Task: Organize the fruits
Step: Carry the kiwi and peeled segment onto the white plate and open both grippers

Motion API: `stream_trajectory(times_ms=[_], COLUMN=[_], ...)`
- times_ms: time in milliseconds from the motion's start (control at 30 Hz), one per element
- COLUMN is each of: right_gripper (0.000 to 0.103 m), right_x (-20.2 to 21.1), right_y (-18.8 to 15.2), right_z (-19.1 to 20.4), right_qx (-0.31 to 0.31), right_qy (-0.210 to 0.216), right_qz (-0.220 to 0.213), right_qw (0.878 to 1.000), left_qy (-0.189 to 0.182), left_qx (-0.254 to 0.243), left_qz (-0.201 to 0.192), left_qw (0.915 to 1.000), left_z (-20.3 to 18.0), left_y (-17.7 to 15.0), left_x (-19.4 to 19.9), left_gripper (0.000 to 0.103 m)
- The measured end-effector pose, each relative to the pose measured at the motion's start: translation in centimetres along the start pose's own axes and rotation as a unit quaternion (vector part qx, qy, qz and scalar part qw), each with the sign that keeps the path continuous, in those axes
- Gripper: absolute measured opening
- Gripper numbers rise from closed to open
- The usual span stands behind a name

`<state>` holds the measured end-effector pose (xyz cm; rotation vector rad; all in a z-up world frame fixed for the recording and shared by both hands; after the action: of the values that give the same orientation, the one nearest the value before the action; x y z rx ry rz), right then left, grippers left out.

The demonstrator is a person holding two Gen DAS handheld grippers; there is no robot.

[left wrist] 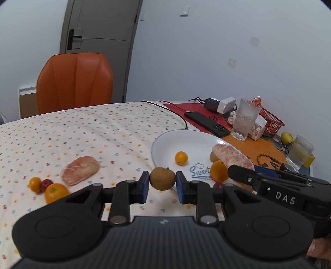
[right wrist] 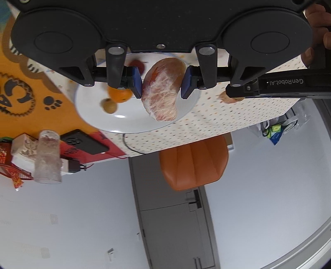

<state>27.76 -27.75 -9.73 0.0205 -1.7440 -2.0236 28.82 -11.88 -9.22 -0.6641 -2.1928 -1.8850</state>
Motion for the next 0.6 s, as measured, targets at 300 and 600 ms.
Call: stream_trajectory(times_ms=[300, 600], right_gripper=[0.038, 0.038], right_x=[-1.0, -2.1], right_y=[0.1, 0.4], right_z=[-3.9, -6.7], right_qx=[-0.021, -0.027], right_qy=[-0.031, -0.058], right_qz=[-0.001, -0.005], right_qw=[0.999, 0.998], left_qy=[-0.01, -0.016], left_qx=[-0.012, -0.018], left_qz=[0.01, 0.022], left_qw=[0.9998, 0.9995], left_z=[-1.6, -2.4], left_y=[-0.1, -0.3], left_x=[-2.3, -4.4], left_gripper=[0.026, 0.026])
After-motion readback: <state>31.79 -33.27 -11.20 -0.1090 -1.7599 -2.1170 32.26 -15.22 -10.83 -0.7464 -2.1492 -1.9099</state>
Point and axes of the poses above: each gripper's, at about its wrist camera, not at the fingertips, and x roughly against the way its jaws point, z to its left, y to its top, the point moved 8 cm from there along -x, roughly the way its jaws point, and after that the axes turned 8 degrees about -z, right-handed, at the moved point
